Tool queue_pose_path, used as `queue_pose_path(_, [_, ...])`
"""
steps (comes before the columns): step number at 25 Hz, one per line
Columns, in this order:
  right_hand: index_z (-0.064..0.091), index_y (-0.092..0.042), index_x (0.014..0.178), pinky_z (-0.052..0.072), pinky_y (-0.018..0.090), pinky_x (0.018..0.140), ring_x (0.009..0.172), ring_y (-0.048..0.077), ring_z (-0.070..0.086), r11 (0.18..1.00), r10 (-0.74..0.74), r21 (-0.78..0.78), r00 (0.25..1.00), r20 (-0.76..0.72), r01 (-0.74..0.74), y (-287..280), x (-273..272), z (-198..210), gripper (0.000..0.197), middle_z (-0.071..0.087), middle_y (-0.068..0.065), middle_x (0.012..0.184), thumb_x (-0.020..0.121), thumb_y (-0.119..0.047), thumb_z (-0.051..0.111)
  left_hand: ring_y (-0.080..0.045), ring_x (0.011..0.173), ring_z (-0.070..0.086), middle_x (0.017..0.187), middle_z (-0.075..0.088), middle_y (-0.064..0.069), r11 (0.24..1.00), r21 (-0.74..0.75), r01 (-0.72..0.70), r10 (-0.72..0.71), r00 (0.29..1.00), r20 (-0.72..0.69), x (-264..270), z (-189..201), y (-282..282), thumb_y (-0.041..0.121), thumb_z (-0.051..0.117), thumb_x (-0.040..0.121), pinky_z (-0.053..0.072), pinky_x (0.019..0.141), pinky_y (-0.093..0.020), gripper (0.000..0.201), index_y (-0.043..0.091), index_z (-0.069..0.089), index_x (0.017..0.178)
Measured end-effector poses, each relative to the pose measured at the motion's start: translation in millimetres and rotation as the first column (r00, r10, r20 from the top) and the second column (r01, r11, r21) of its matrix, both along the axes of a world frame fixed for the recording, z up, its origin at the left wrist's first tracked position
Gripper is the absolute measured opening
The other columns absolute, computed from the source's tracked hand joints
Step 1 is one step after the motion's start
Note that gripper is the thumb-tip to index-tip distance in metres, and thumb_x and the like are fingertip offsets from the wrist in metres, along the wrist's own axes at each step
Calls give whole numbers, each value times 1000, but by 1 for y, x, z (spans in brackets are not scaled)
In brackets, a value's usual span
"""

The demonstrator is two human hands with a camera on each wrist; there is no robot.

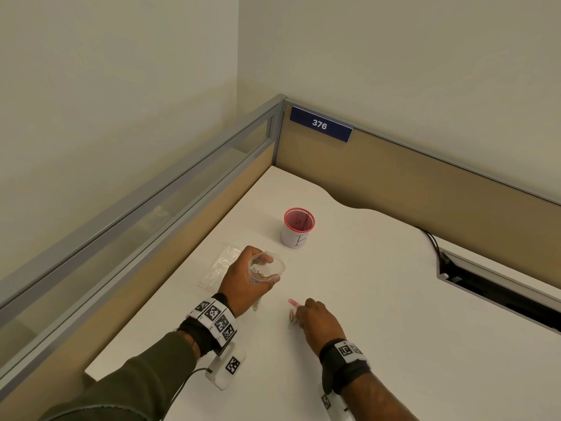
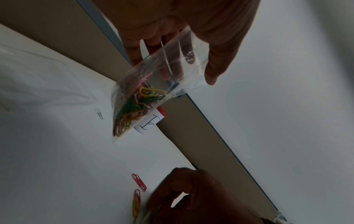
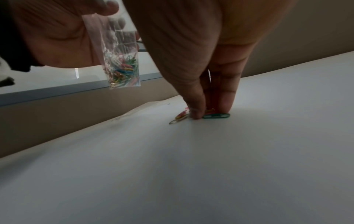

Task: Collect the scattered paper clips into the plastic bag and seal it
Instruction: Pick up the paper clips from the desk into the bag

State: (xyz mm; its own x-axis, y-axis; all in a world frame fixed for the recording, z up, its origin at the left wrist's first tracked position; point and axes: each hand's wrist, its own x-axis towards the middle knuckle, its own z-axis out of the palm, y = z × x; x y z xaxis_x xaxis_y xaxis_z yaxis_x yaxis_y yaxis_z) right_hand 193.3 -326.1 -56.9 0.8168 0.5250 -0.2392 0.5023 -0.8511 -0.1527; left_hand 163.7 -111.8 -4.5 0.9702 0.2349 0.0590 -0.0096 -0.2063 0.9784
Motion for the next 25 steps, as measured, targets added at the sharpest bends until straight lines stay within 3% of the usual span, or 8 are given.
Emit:
queue_pose_path(4, [59,-13,101,38,28,70,95,25,55,999,-33,7,999,-35,33,2,10,1,13,57,9,106,94,-16,49,-13,117,60,115,64,4,1000,10,3,-3,1000,-26,-1,2,-1,17,82,77,53,96,-29,42,20,55,109])
queue_pose_path(8, [59,-11,102,44,32,78,98,27,55,994,-110,13,991,-70,112,3,16,-1,16,58,11,109,95,-16,46,-13,117,60,116,64,3,1000,3,5,-5,1000,-28,-2,2,-2,17,82,77,53,96,-28,42,20,54,109])
queue_pose_path(10, [60,-10,105,45,32,81,101,28,55,989,-141,34,985,-101,145,7,14,-1,22,57,10,110,95,-22,45,-12,117,60,115,64,4,1000,5,0,1,1000,-22,-1,2,-3,16,82,77,52,93,-23,43,20,55,109])
queue_pose_path(13, [60,-13,114,46,34,82,105,27,51,991,-121,36,984,-129,126,11,5,-3,32,53,7,112,89,-34,57,-11,116,60,114,64,5,1000,13,-1,1,1000,-17,0,1,-3,16,82,77,52,91,-21,43,20,55,109])
queue_pose_path(15, [60,-14,116,48,36,82,105,27,51,992,-124,17,988,-91,126,13,0,-5,30,53,7,114,89,-28,59,-11,116,60,114,64,6,1000,10,8,-8,1000,-19,1,0,-5,17,82,77,53,93,-24,43,20,55,109])
queue_pose_path(18, [59,-12,110,49,35,82,103,28,53,989,-141,28,989,-38,142,20,-1,-4,20,55,9,112,94,-17,49,-10,116,60,114,64,6,1000,27,13,-13,1000,-24,2,1,-6,19,82,77,53,93,-23,43,20,55,110])
queue_pose_path(25, [63,-9,101,47,31,84,98,26,60,972,-228,41,970,-80,231,18,15,-1,19,63,10,108,95,-20,48,-10,117,60,114,64,7,1000,18,-2,2,1000,-29,-1,0,2,20,82,76,53,95,-27,43,22,55,109])
